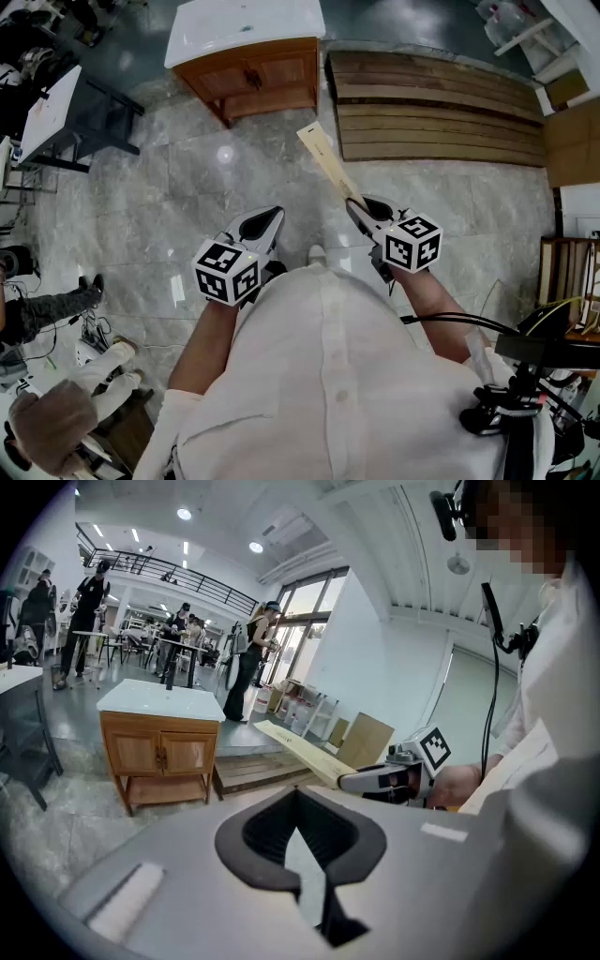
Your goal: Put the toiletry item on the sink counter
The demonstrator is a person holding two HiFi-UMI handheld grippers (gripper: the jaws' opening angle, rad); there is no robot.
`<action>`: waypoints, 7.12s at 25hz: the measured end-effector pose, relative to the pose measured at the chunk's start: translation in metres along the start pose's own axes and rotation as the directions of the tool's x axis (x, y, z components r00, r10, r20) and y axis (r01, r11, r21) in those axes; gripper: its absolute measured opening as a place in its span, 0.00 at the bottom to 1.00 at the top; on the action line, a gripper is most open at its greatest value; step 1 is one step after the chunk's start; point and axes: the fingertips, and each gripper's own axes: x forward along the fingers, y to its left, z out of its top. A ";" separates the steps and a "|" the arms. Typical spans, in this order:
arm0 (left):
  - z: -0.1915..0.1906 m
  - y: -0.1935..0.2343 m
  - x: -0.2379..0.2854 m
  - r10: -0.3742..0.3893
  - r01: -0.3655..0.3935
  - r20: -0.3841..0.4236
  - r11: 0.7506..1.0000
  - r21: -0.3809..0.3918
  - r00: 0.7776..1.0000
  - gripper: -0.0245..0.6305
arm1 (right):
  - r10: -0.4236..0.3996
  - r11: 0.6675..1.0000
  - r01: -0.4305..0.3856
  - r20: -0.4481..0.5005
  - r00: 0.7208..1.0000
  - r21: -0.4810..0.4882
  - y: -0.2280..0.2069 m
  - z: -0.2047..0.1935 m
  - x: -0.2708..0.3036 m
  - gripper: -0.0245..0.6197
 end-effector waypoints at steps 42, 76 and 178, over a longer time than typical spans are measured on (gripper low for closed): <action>0.108 0.387 -0.092 -0.004 0.004 0.010 1.000 -0.016 1.000 0.04 | -0.082 0.990 0.076 0.049 0.995 0.120 0.058 0.185 0.402 0.10; 0.269 0.649 0.015 -0.153 0.158 -0.143 0.987 0.026 0.978 0.04 | -0.270 0.914 0.263 -0.018 0.963 0.310 -0.112 0.332 0.775 0.10; 0.188 0.374 0.064 -0.088 0.090 -0.096 0.996 0.021 0.992 0.04 | -0.001 0.980 -0.034 -0.176 0.984 -0.194 -0.029 0.216 0.380 0.05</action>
